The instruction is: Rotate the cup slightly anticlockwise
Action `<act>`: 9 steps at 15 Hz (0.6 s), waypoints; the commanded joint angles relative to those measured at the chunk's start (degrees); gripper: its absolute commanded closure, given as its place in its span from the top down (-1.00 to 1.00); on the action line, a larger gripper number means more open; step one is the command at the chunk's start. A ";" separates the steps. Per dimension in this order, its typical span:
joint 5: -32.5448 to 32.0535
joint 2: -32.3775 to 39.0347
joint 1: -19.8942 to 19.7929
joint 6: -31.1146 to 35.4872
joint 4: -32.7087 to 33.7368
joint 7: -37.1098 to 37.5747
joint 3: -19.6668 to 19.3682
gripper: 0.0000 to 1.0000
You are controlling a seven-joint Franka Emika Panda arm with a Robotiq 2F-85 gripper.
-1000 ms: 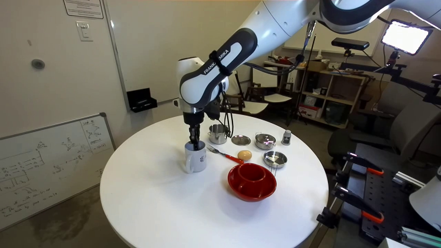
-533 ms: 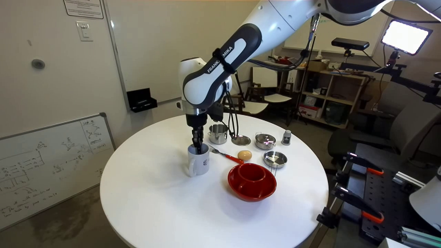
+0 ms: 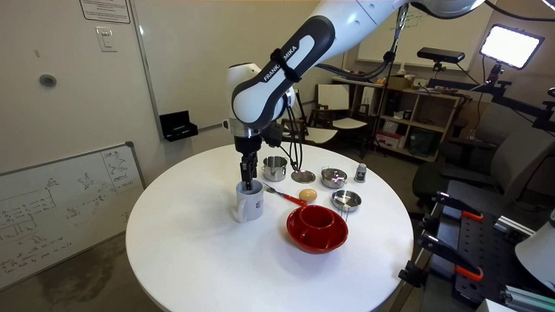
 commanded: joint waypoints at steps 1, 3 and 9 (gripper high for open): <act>-0.11 -5.56 -0.18 2.09 -5.89 2.31 -0.50 1.00; -0.54 -8.14 0.33 3.60 -8.16 4.49 -1.48 1.00; 1.03 -14.91 0.21 6.86 -13.43 12.83 -3.32 1.00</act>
